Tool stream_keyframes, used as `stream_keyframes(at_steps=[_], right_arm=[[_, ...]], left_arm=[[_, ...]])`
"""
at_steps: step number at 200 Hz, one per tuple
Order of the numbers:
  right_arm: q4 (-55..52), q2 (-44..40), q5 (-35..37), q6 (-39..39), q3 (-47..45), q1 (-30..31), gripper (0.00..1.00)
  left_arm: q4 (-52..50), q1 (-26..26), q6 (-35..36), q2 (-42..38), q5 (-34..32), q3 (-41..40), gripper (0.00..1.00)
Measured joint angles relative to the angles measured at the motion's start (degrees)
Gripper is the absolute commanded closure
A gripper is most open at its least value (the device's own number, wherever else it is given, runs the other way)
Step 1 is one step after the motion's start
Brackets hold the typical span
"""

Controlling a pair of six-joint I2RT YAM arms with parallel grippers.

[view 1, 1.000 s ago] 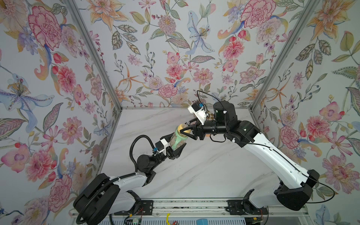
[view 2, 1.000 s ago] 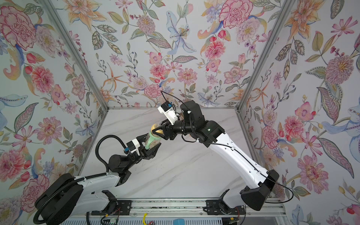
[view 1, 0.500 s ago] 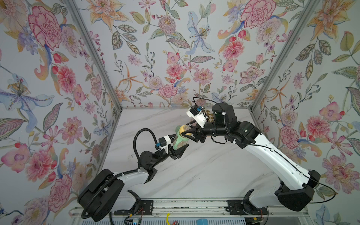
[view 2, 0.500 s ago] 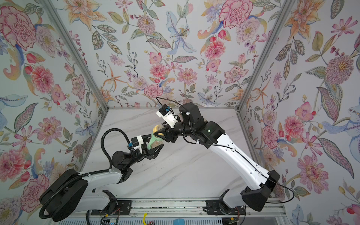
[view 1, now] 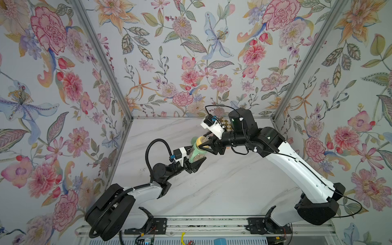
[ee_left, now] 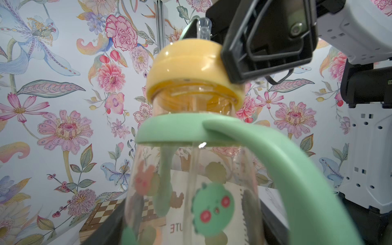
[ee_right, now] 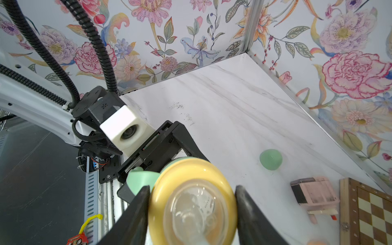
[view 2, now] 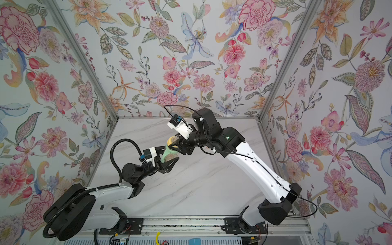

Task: Assemble the baby bottles
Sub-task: Screw the nipple onto the baby bottle.

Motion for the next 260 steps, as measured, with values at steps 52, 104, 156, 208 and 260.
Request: stream_keyframes(at_steps=[52,104,156,208,260], right_arm=[[-6.2,3.5,0.3,-0.2,4.9,-0.1,0.56],[-10.2,6.2,0.8,0.3,8.3,-0.2,0.57],[-4.8,4.4,0.5,1.8,3.4,-0.5,0.58],[-2.8,3.5,0.7,1.9,1.7,-0.3,0.58],[-6.7,3.5,1.2,-0.2,1.7,-0.3,0.55]], left_arm=[[-6.9,0.0,4.8,-2.6,-0.2,0.0,1.00],[-9.0,0.1,6.8,-3.0,-1.0,0.0,1.00],[-5.7,0.9,2.9,-0.8,-1.1,-0.3,1.00],[-6.2,0.6,3.4,-0.9,-0.7,-0.3,1.00],[-14.2,-0.3,9.6,-3.6,-0.6,0.0,1.00]])
